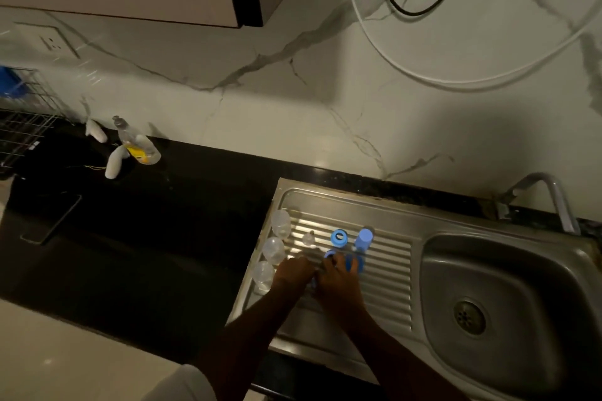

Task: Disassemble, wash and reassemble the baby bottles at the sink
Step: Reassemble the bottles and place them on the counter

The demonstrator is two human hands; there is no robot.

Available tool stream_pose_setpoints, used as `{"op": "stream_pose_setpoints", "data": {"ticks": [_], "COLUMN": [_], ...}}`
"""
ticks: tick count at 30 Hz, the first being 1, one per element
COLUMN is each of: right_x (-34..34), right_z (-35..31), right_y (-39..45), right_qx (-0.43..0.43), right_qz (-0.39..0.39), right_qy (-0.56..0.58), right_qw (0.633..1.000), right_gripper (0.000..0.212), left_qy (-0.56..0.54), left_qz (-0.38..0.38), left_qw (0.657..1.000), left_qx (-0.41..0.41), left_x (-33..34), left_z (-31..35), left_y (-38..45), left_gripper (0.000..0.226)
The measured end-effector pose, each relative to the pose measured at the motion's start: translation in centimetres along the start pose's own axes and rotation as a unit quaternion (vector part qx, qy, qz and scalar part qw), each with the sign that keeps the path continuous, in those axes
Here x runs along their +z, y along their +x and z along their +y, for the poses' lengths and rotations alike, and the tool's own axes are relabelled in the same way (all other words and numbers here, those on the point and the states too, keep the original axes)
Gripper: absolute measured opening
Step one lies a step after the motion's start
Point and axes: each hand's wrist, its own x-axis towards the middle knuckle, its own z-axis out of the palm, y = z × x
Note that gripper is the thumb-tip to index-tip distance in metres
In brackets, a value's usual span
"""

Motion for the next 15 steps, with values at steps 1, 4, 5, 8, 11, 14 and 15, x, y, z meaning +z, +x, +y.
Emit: {"op": "stream_pose_setpoints", "data": {"ticks": [1, 4, 5, 8, 11, 14, 15], "right_x": [-0.4, -0.9, -0.8, -1.2, -2.8, -4.8, -5.5], "right_z": [-0.1, -1.2, -1.5, -2.0, -2.7, -3.5, -3.6], "right_y": [-0.1, 0.3, 0.3, 0.2, 0.2, 0.4, 0.3], "right_qx": [0.004, 0.024, 0.035, 0.070, 0.090, 0.152, 0.184], "right_qz": [-0.007, -0.049, -0.052, -0.037, 0.029, 0.042, 0.049], "right_qy": [0.001, 0.002, 0.000, 0.010, 0.028, 0.091, 0.125], "right_qw": [1.000, 0.998, 0.998, 0.997, 0.995, 0.983, 0.974], "right_gripper": [0.026, 0.025, 0.023, 0.021, 0.020, 0.018, 0.018], "left_qy": [-0.007, -0.028, -0.033, -0.057, -0.110, -0.217, -0.257], "left_qz": [-0.006, -0.016, -0.017, -0.025, 0.019, 0.070, 0.081], "left_qw": [1.000, 0.999, 0.999, 0.997, 0.993, 0.973, 0.962], "left_qx": [0.005, 0.018, 0.024, 0.033, 0.035, 0.044, 0.052], "left_x": [0.4, 0.7, 0.3, -1.1, -2.0, -3.0, -3.8], "left_z": [0.2, -0.3, -0.4, -0.7, -2.2, -4.5, -5.0], "left_y": [-0.1, 0.2, 0.3, 0.3, 0.3, 0.3, 0.3], "left_gripper": [0.033, 0.032, 0.032, 0.033, 0.033, 0.032, 0.028]}}
